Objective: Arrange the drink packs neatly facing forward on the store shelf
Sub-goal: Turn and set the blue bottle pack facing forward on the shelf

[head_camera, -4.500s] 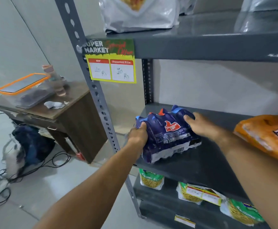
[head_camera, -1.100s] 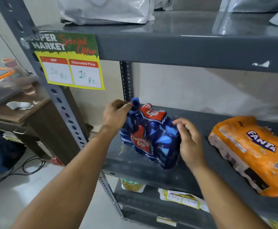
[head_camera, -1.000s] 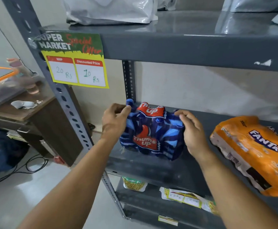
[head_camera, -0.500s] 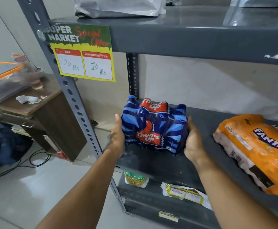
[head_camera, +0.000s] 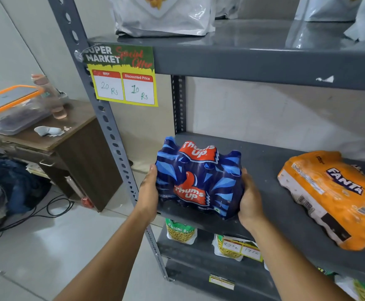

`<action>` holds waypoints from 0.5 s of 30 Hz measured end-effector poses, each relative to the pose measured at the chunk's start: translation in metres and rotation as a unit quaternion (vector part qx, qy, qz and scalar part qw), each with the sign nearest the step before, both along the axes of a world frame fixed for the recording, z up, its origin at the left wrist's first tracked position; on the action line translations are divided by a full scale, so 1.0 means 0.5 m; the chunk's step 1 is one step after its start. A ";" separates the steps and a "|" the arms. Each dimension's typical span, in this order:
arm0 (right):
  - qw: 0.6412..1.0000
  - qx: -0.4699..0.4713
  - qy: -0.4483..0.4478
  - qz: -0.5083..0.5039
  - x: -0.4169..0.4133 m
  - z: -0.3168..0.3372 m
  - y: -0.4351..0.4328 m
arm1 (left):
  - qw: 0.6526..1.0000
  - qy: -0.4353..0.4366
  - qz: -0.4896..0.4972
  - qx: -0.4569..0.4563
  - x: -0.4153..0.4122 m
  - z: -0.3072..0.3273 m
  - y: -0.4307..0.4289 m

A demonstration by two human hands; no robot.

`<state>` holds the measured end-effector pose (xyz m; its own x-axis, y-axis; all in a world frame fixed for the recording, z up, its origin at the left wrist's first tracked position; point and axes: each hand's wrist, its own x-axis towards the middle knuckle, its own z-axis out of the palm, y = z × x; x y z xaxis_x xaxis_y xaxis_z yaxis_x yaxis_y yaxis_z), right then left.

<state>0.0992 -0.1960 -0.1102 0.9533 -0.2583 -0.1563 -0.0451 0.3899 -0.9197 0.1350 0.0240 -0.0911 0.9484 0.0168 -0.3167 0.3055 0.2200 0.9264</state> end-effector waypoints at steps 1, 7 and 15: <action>1.000 0.002 -0.001 -0.002 -0.005 -0.001 0.002 | 1.000 -0.003 0.003 0.003 -0.005 -0.004 0.003; 1.000 -0.014 0.011 0.002 -0.013 0.000 0.006 | 1.000 -0.019 0.013 0.012 -0.018 -0.005 -0.003; 0.996 -0.084 0.010 0.007 -0.025 0.015 -0.003 | 0.997 -0.058 0.015 0.049 -0.039 0.031 -0.011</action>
